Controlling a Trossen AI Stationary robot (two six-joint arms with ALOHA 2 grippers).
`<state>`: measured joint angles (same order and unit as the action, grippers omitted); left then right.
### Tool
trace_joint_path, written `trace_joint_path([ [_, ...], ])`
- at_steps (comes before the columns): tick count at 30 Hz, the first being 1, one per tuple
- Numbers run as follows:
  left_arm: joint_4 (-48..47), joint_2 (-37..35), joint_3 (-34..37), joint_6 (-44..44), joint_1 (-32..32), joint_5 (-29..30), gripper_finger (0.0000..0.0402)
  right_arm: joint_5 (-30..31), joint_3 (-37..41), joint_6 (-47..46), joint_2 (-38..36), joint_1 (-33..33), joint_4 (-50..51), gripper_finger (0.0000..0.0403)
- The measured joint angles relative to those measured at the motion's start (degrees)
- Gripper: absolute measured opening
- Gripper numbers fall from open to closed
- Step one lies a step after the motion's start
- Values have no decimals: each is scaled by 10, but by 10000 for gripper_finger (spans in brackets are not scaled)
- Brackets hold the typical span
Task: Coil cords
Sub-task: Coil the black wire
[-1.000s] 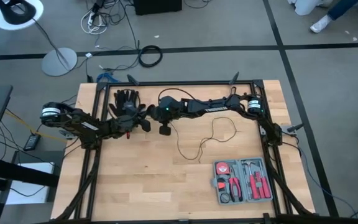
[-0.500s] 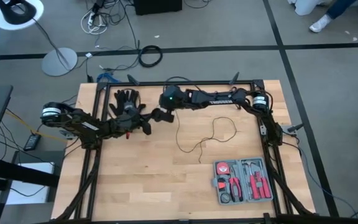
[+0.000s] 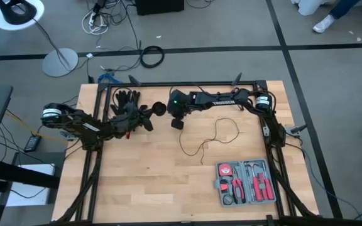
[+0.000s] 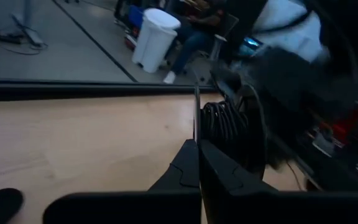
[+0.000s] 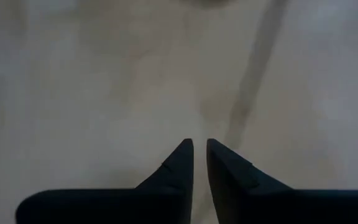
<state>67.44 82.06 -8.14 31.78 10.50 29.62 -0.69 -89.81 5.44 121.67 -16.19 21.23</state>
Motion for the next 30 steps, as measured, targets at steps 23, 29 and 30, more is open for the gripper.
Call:
trace_joint_path([
  [23, -10, 0, 0, 1, 0, 27, 0, -54, 479, -83, -244, 3, -501, 24],
  [29, -9, 0, -2, 0, 0, 28, 0, -21, 532, -103, -160, 19, -724, 34],
  [30, -10, 0, -2, 0, 0, 29, 0, -11, 528, -104, -146, 19, -740, 37],
])
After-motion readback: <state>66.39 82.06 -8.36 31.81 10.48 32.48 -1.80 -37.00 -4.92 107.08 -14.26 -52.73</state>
